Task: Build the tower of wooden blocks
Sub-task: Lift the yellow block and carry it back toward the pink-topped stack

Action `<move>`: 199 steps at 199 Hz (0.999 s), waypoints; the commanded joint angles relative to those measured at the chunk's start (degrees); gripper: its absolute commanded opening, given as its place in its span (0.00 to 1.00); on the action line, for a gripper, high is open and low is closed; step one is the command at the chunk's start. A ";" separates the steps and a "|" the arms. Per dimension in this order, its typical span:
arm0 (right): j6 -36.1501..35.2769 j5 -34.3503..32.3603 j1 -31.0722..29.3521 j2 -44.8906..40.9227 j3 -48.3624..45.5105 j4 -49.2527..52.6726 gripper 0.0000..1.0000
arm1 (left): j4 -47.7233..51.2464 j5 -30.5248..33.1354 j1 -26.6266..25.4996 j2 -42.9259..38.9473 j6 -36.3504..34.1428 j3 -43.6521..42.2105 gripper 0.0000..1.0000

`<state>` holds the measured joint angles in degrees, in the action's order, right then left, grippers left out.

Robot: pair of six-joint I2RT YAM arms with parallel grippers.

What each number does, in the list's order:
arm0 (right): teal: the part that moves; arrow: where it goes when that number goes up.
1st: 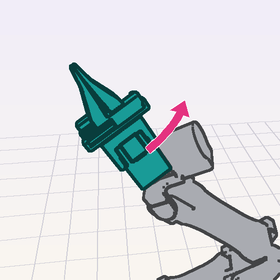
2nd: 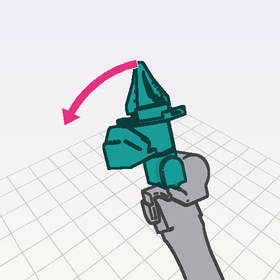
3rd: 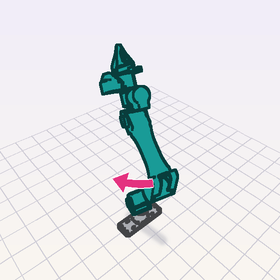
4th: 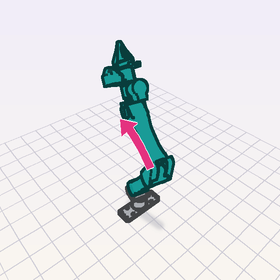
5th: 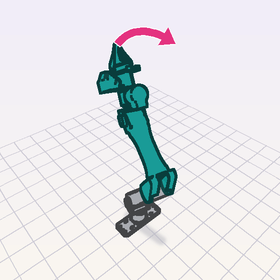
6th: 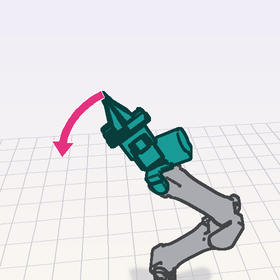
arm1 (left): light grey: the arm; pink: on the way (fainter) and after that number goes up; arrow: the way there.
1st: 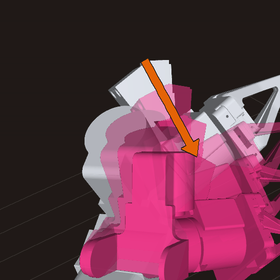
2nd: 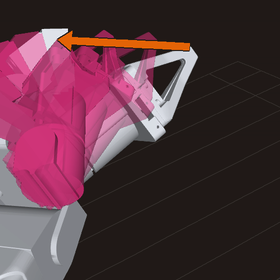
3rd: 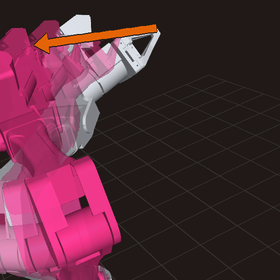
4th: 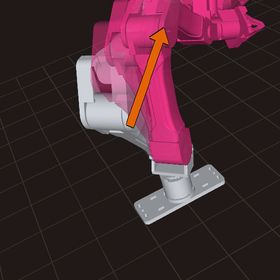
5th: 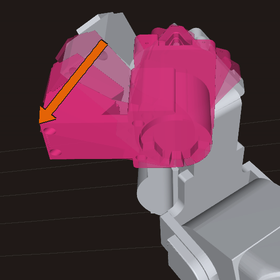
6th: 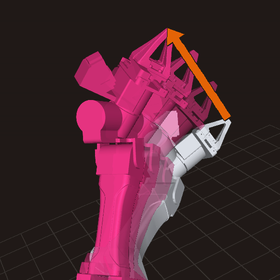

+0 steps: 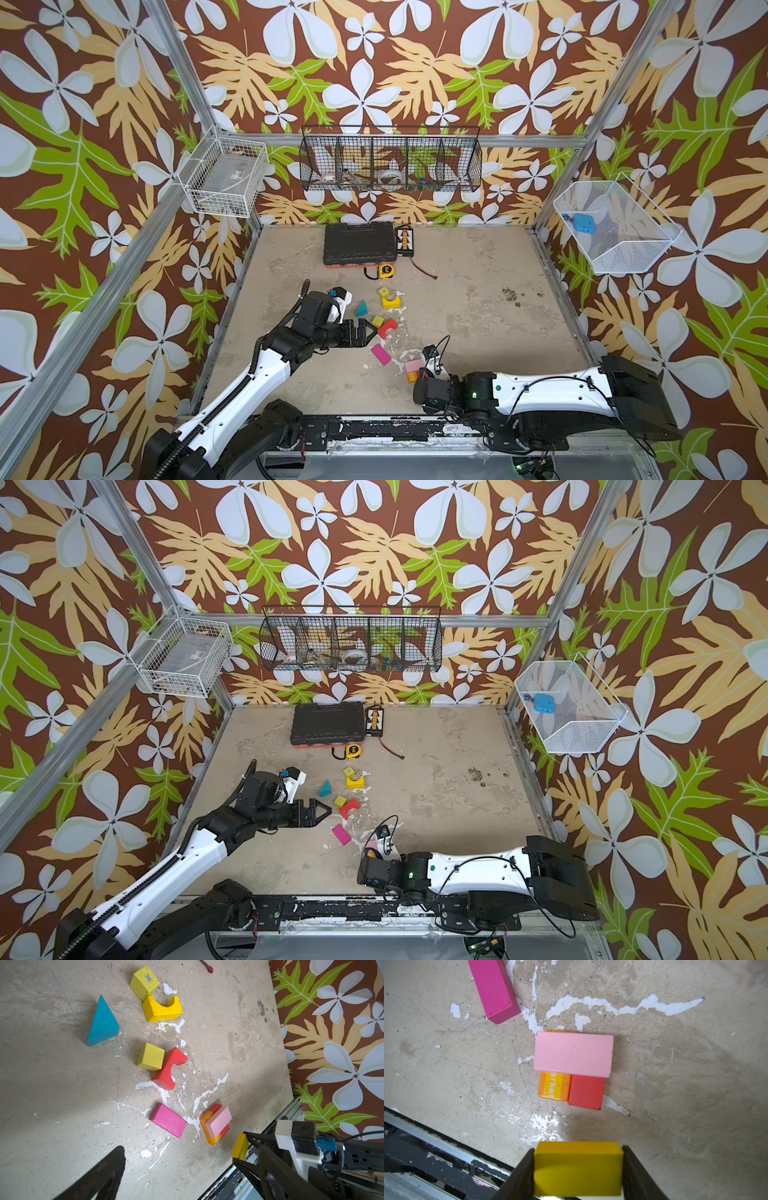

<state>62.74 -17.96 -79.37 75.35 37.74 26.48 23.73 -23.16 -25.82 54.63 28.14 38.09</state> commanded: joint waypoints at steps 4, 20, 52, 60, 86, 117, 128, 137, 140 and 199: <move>0.19 -1.64 0.01 1.82 1.32 -0.73 0.47 | -0.41 0.04 0.09 -0.26 -0.28 0.06 1.00; 0.14 -2.58 0.01 2.59 1.97 -0.75 0.48 | -0.43 0.04 0.07 -0.48 -0.30 0.06 1.00; -0.69 -3.58 0.25 3.51 3.17 -0.47 0.50 | -0.42 -0.03 0.07 -0.64 -0.31 -0.03 1.00; -0.84 -3.60 0.44 3.91 3.39 -0.38 0.50 | -0.41 -0.03 0.07 -0.73 -0.30 -0.03 1.00; -1.52 -3.33 1.06 5.36 4.24 -0.63 0.50 | -0.43 -0.13 0.07 -0.97 -0.29 0.03 1.00; -2.40 -2.87 2.50 6.56 4.59 -0.86 0.50 | -0.43 -0.10 0.07 -1.24 -0.29 -0.03 1.00; -2.70 -2.79 2.96 6.58 4.59 -1.10 0.50 | -0.47 -0.01 0.07 -1.29 -0.28 -0.03 1.00; -2.99 -2.55 3.31 6.65 4.60 -1.37 0.50 | -0.46 -0.05 0.07 -1.28 -0.28 -0.03 1.00; -3.24 -2.45 3.42 6.66 4.61 -1.42 0.50 | -0.39 -0.05 0.07 -1.30 -0.30 -0.03 1.00; -4.38 -2.17 4.31 9.36 6.19 -1.78 0.50 | -0.52 -0.04 0.07 -1.77 -0.32 0.02 1.00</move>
<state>59.31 -19.64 -75.35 83.81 43.31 24.75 23.70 -23.18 -25.82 53.17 28.16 38.09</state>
